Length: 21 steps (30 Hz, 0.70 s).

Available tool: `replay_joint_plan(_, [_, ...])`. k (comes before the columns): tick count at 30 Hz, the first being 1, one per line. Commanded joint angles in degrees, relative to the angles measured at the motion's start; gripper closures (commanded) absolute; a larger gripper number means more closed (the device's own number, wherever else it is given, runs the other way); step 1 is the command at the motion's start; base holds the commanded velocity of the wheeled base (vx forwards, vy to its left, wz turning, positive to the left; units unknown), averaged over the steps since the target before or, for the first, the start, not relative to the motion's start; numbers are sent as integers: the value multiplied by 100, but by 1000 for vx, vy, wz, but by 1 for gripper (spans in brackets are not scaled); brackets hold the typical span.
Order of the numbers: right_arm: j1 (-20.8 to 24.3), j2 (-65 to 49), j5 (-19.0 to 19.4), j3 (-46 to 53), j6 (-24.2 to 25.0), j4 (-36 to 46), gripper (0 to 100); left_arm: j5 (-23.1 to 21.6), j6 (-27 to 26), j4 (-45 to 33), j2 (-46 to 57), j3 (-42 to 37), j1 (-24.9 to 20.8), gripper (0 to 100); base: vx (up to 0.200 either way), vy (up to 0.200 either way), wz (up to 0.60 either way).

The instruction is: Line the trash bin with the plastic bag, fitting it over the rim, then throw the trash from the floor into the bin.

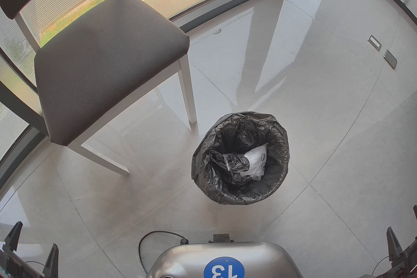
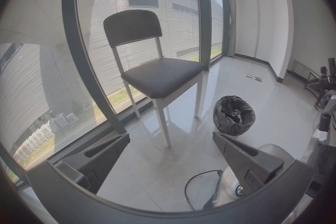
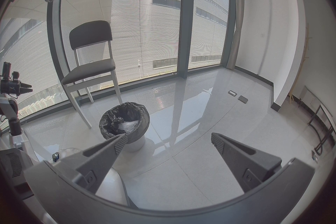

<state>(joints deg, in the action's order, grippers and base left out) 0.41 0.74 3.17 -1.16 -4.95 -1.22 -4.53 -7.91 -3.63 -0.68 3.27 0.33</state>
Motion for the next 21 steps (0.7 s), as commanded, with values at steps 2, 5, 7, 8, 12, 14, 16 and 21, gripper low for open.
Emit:
replay_joint_plan(2, [2, -48, 8, 2, 12, -1, 0, 304, 194, -6, 68, -54, 2, 0, 0, 0, 0])
replay_joint_plan(5, [2, -48, 17, 2, -32, -1, 0, 93, 422, -15, 68, -54, 2, 0, 0, 0, 0])
replay_joint_plan(7, [2, -48, 26, 2, 12, -1, 0, -39, 440, -15, 68, -54, 2, 0, 0, 0, 0])
replay_joint_plan(8, [2, -48, 35, -7, 20, 8, 0, -39, 448, -15, 68, -54, 2, 0, 0, 0, 0])
replay_joint_plan(12, [2, -48, 43, 2, 29, -1, 0, -39, 712, 12, 68, -54, 2, 0, 0, 0, 0])
replay_joint_plan(14, [2, -48, 43, 2, 38, -1, 0, -21, 730, 29, 68, -63, 2, 0, 0, 0, 0])
replay_joint_plan(16, [2, -48, 35, 2, 55, -1, 0, 67, 782, 91, 68, -89, 2, 0, 0, 0, 0])
replay_joint_plan(21, [2, -48, 35, 2, 55, -1, 0, 93, 1046, 100, 68, -81, 2, 0, 0, 0, 0])
